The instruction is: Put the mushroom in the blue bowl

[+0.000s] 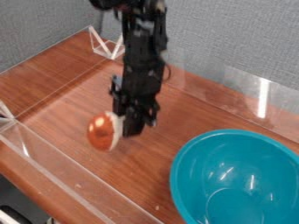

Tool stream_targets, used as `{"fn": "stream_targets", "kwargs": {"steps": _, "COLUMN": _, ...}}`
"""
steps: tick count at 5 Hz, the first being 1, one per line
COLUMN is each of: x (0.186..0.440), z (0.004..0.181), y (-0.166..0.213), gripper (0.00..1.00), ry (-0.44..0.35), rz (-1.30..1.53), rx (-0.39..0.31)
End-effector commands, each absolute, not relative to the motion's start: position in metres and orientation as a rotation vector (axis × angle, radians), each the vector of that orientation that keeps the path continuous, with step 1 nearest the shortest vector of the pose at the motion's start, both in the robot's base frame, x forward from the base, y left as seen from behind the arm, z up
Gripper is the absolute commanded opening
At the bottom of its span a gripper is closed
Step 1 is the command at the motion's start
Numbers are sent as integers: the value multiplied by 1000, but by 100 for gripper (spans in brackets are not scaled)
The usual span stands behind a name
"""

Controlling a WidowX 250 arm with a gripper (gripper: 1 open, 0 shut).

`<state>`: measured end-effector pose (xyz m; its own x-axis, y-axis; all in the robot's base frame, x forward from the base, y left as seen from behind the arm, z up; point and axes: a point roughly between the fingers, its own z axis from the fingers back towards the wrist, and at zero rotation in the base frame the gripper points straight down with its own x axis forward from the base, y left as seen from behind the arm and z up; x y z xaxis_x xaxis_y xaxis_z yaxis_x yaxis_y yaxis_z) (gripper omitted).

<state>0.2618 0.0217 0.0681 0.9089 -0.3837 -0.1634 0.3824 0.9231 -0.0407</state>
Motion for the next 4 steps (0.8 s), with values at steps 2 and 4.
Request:
{"fn": "stream_targets", "kwargs": {"steps": 2, "x": 271, "z": 166, "y": 68, "gripper": 0, "ry": 8, "rz": -230, "rx": 98}}
{"fn": "stream_targets", "kwargs": {"steps": 4, "x": 246, "z": 174, "y": 48, "gripper": 0, "ry": 3, "rz": -272, "rx": 91}}
